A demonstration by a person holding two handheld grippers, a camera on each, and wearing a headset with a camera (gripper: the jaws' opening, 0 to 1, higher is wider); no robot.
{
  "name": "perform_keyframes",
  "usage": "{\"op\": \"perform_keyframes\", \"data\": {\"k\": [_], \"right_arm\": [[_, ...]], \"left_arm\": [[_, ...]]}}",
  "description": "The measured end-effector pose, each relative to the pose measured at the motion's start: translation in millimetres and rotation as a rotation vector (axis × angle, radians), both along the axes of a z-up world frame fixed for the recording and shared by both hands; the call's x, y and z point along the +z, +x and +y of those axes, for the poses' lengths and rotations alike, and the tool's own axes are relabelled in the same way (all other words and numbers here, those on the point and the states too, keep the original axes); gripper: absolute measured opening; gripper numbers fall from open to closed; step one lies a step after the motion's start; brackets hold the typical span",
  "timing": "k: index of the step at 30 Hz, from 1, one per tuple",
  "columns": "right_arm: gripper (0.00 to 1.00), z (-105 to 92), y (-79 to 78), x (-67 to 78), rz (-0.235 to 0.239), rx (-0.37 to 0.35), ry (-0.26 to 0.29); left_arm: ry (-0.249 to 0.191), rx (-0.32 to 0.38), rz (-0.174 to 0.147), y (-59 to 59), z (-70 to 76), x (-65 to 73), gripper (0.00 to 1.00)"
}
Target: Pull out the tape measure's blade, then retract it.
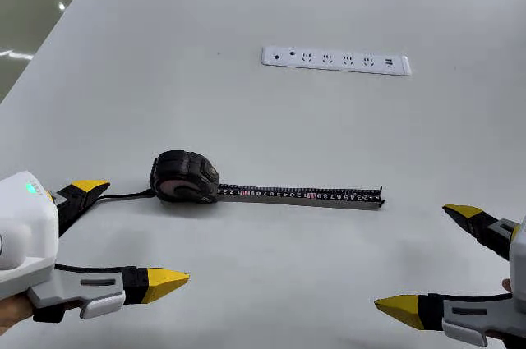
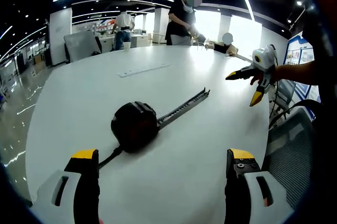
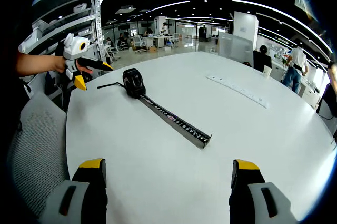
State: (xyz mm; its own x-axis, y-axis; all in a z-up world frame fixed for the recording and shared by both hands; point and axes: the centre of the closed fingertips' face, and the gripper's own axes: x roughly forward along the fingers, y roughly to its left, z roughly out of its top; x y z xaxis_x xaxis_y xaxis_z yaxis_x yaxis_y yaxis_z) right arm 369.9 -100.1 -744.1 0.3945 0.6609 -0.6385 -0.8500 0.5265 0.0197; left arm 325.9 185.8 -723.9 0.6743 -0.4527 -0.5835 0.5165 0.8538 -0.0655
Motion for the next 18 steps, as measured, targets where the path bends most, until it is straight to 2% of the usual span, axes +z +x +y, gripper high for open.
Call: {"op": "perform_keyframes", "data": {"k": [9,18], "right_arm": [[0.99,1.0,-6.1,4.6,-0.003,-0.035,0.014],[0.99,8.7,-12.8,7.5,-0.005,-0.067,0.034]], "left_arm": [[-0.002,0.038,-0.02,-3.0,-2.0,5.5,0.99],[0.001,0.077,-0.016,-7.4,-6.3,4.9,0.99]]}}
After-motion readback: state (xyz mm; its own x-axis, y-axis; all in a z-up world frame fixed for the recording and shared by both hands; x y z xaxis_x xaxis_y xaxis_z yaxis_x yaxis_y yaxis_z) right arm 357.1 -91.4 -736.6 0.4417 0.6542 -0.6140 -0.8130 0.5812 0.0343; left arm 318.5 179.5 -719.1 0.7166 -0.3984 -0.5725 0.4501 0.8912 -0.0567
